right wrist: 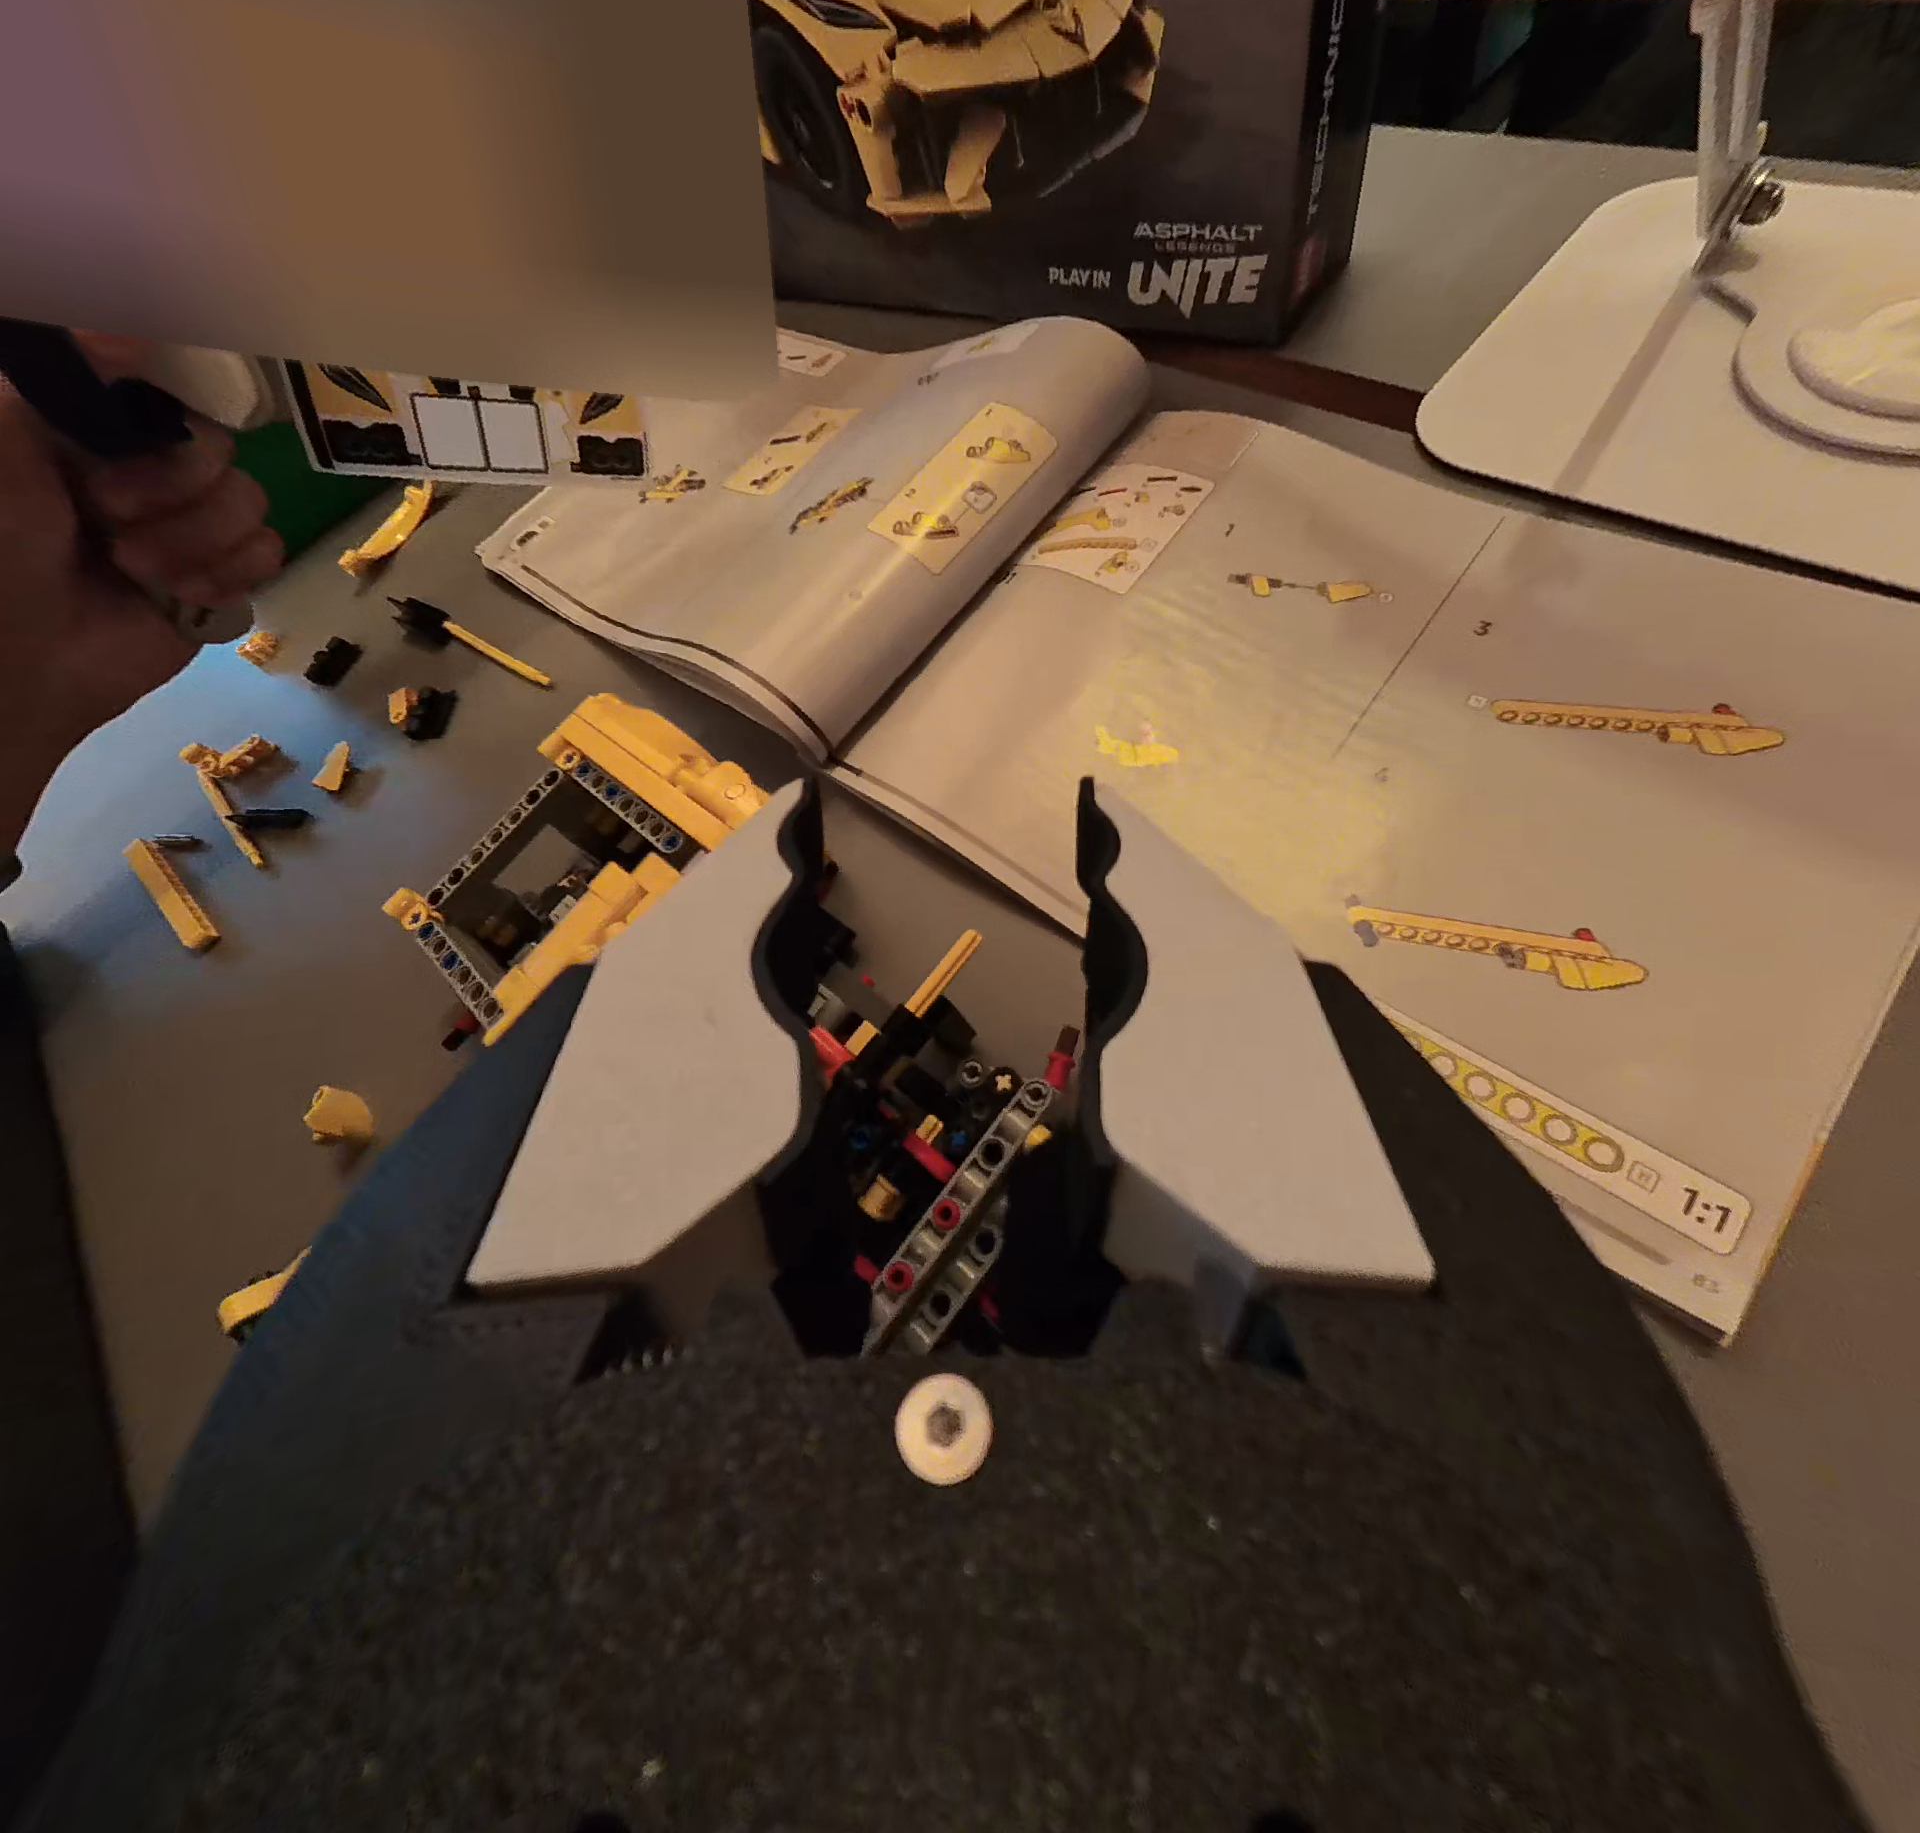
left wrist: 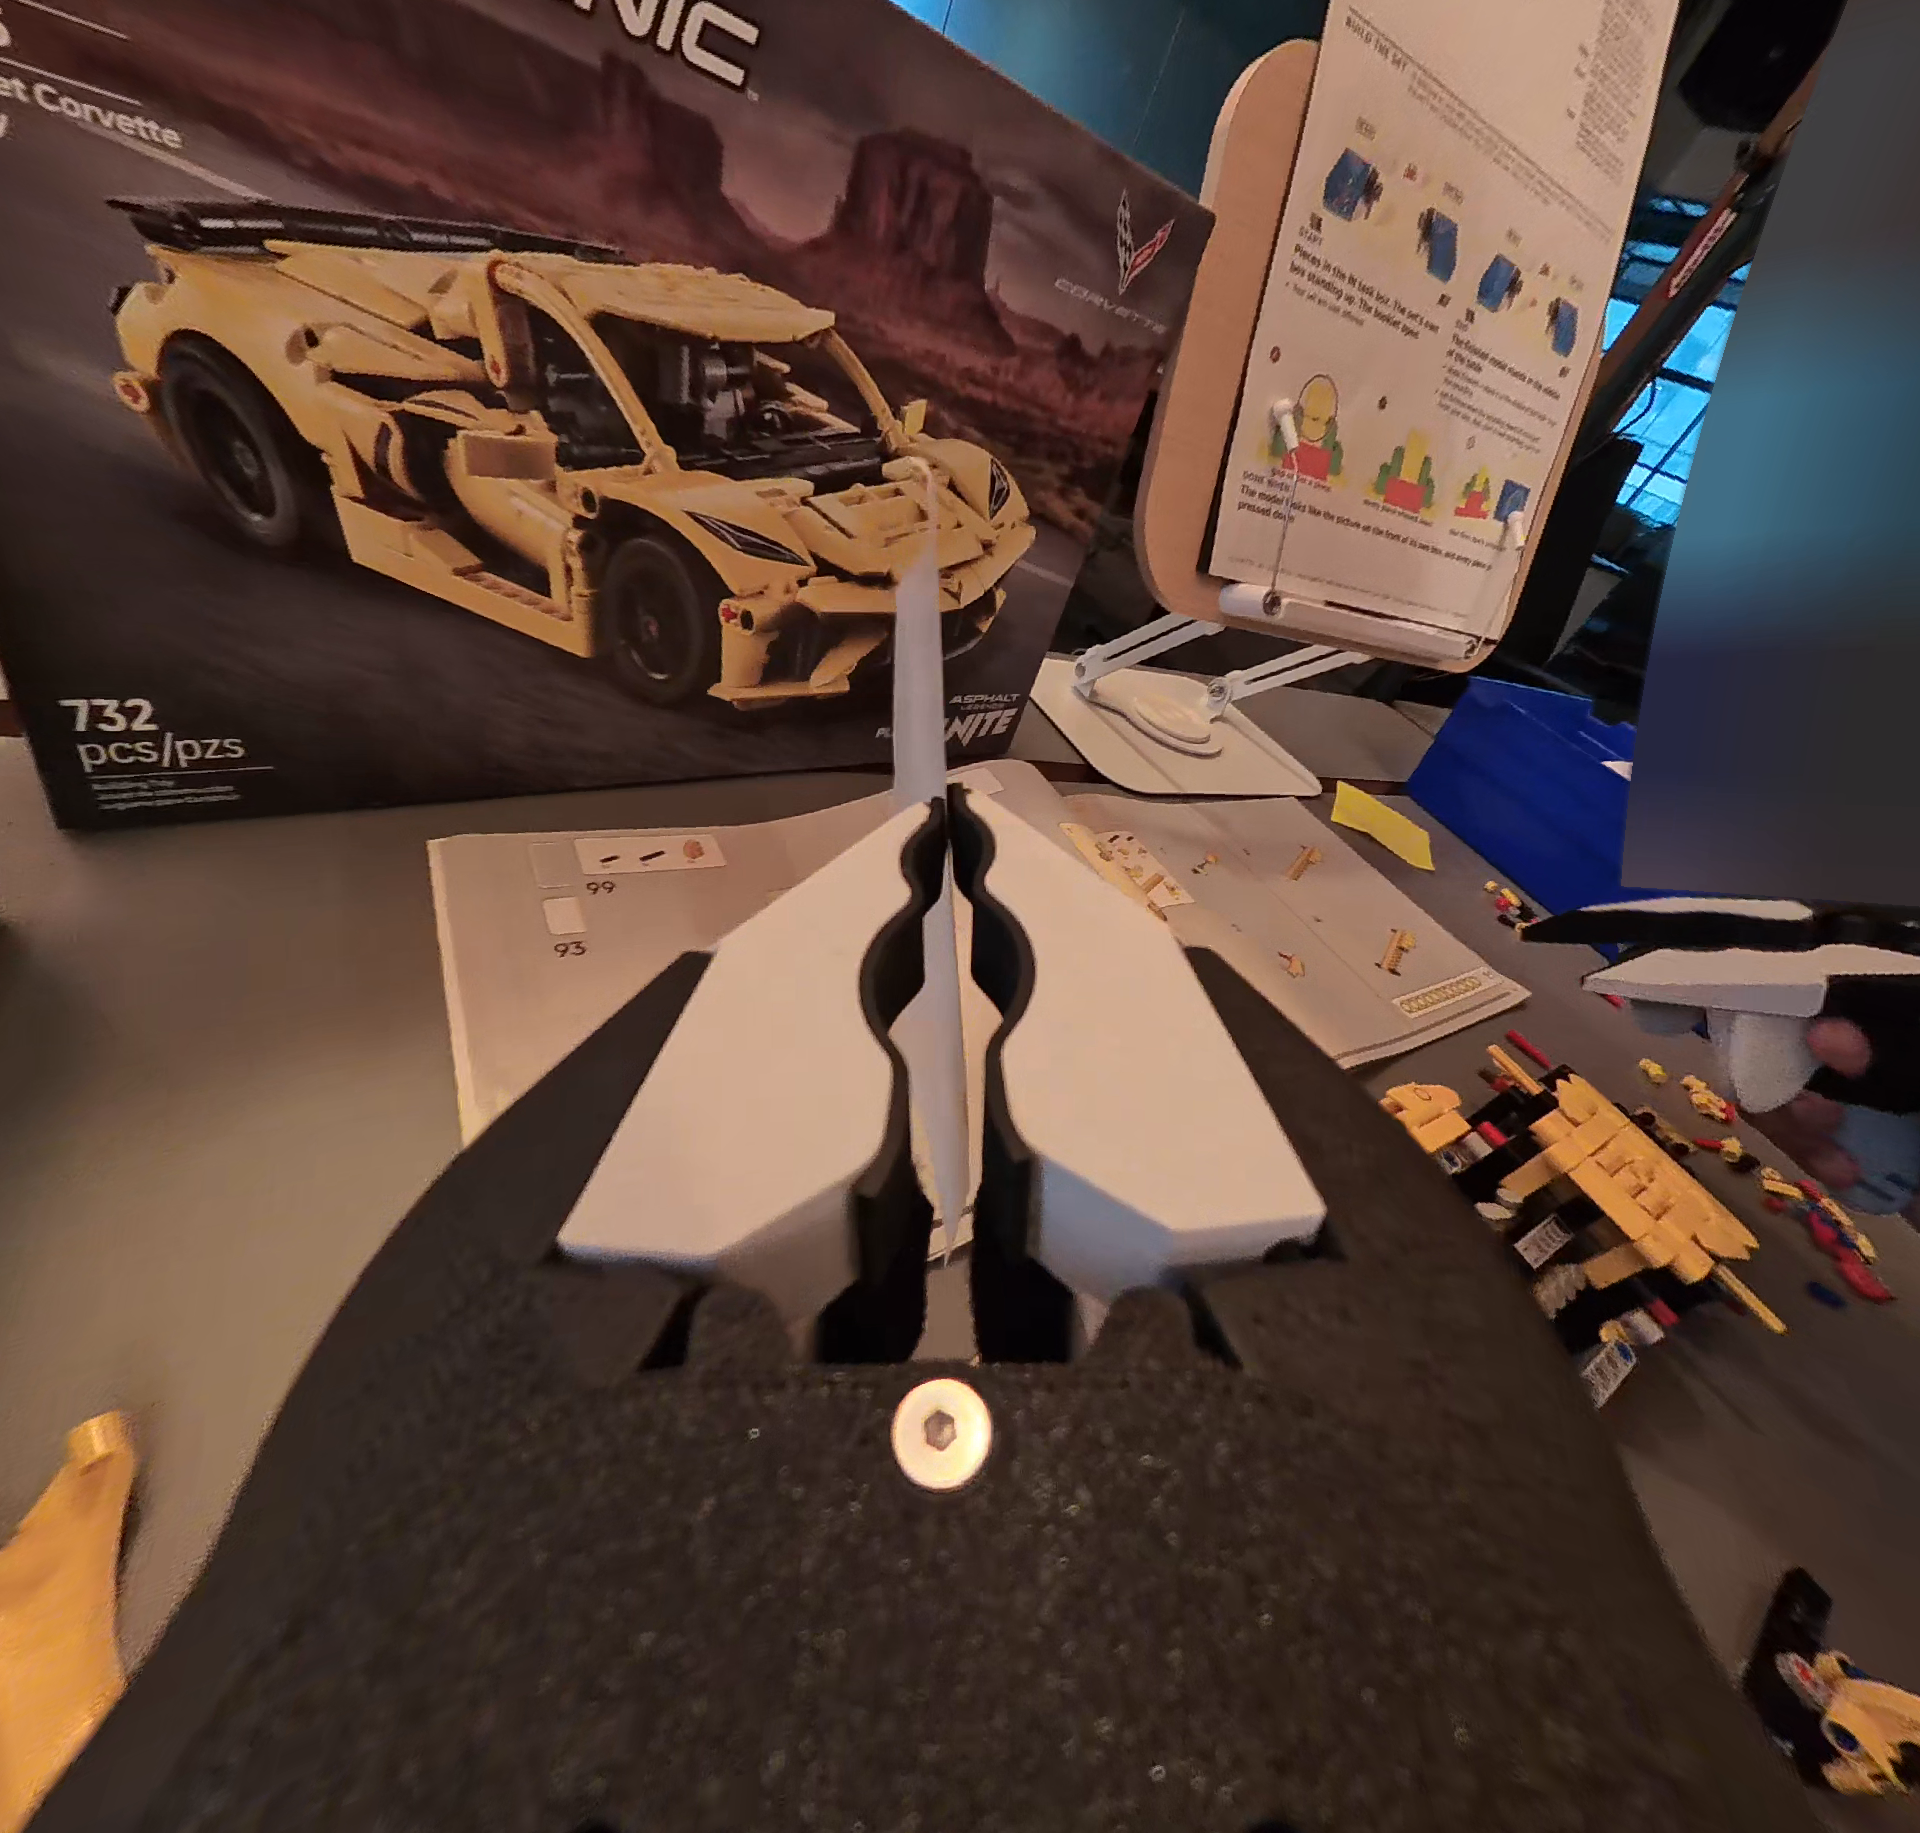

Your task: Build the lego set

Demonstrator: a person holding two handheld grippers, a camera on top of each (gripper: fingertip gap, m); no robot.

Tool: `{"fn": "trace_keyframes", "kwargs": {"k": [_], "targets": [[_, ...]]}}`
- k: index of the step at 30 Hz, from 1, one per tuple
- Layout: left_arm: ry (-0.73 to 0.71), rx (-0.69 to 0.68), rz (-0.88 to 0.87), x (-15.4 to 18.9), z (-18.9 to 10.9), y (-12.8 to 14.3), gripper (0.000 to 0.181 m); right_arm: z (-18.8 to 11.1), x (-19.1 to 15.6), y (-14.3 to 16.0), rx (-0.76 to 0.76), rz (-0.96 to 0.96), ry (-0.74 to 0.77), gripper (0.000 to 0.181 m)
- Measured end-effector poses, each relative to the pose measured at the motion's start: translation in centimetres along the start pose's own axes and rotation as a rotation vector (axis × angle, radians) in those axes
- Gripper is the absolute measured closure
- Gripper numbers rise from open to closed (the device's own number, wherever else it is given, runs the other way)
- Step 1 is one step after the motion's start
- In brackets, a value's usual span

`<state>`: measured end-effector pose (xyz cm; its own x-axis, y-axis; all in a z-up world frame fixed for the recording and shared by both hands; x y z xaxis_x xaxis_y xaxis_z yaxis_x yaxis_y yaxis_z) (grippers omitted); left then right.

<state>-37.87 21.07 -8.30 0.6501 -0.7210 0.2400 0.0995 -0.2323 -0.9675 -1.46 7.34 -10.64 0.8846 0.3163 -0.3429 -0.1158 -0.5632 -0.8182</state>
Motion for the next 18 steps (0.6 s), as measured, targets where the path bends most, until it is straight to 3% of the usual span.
{"fn": "trace_keyframes", "kwargs": {"k": [13,18], "targets": [[0.038,0.020,-0.042,-0.1,0.0,-0.1,0.181,0.3,-0.5,0.0,0.007,-0.064,-0.002,0.138],[0.048,0.058,-0.062,-0.1,-1.0,-0.6,0.181,-1.1,-2.5,-1.2,0.098,-0.131,-0.030,0.138]]}}
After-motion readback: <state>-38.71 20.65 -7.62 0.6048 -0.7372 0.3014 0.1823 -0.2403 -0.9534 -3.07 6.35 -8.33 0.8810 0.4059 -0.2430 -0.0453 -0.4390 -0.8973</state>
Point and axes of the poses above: each gripper's, where its closed fingertips meet, z out along the fingers, y out of its underside, x = y × z across the jaws, the point moved 9 cm from there along -z, back along the fingers, and after that the axes turned 6 degrees about z, right-handed, at the moved point
